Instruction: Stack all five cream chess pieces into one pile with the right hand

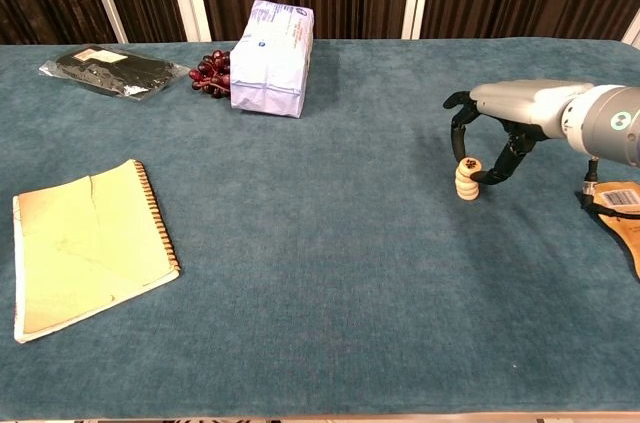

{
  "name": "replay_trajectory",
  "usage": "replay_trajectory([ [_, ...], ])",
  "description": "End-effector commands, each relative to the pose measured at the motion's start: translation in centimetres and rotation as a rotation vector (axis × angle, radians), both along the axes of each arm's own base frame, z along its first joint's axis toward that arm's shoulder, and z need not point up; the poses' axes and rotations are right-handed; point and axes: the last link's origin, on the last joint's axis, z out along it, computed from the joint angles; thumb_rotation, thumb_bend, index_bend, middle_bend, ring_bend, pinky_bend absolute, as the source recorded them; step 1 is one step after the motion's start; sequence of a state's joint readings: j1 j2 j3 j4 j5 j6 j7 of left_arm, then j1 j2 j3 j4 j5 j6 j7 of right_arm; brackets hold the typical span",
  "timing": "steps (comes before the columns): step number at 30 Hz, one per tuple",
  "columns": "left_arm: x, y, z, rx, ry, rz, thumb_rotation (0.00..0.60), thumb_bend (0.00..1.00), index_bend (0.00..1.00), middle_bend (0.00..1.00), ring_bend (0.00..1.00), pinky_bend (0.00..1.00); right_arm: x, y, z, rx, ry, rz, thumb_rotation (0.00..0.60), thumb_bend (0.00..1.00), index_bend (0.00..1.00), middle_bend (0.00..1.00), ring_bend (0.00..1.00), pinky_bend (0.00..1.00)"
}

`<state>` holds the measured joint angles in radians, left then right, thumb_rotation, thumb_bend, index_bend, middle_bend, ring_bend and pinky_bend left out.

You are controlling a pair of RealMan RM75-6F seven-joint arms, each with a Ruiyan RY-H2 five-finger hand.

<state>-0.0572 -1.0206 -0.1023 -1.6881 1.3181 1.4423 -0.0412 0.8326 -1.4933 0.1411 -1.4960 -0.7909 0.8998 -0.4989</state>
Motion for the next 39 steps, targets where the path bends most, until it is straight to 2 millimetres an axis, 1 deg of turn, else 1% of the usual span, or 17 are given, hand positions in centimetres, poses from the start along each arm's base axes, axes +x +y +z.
replay_trajectory([
  [1, -0.01, 0.0, 0.0, 0.0, -0.001, 0.001, 0.6, 0.48, 0.17, 0.0, 0.0, 0.0, 0.12, -0.11, -0.05, -0.001, -0.001, 0.001, 0.6, 0.41, 0.53, 0.0, 0.0, 0.0],
  [12, -0.03, 0.01, 0.02, -0.001, 0.001, 0.002, 0.6, 0.48, 0.17, 0.0, 0.0, 0.0, 0.13, -0.47, -0.17, -0.003, 0.007, -0.006, 0.6, 0.41, 0.53, 0.0, 0.0, 0.0],
  [16, -0.01, 0.06, 0.04, 0.0, -0.002, 0.0, 0.6, 0.48, 0.17, 0.0, 0.0, 0.0, 0.03, -0.4, -0.22, 0.0, 0.008, -0.01, 0.6, 0.41, 0.49, 0.0, 0.0, 0.0],
  [24, 0.06, 0.05, 0.02, -0.001, -0.004, -0.009, 0.6, 0.48, 0.17, 0.0, 0.0, 0.0, -0.09, -0.37, -0.23, 0.004, 0.011, -0.015, 0.6, 0.41, 0.48, 0.0, 0.0, 0.0],
  [35, 0.05, 0.03, 0.0, -0.003, -0.002, -0.01, 0.6, 0.49, 0.17, 0.0, 0.0, 0.0, -0.17, -0.38, -0.14, 0.006, 0.018, -0.018, 0.6, 0.41, 0.42, 0.0, 0.0, 0.0],
  [39, 0.05, 0.03, -0.01, -0.003, -0.002, -0.01, 0.6, 0.49, 0.17, 0.0, 0.0, 0.0, -0.11, -0.43, -0.05, 0.004, 0.018, -0.018, 0.6, 0.41, 0.41, 0.0, 0.0, 0.0],
])
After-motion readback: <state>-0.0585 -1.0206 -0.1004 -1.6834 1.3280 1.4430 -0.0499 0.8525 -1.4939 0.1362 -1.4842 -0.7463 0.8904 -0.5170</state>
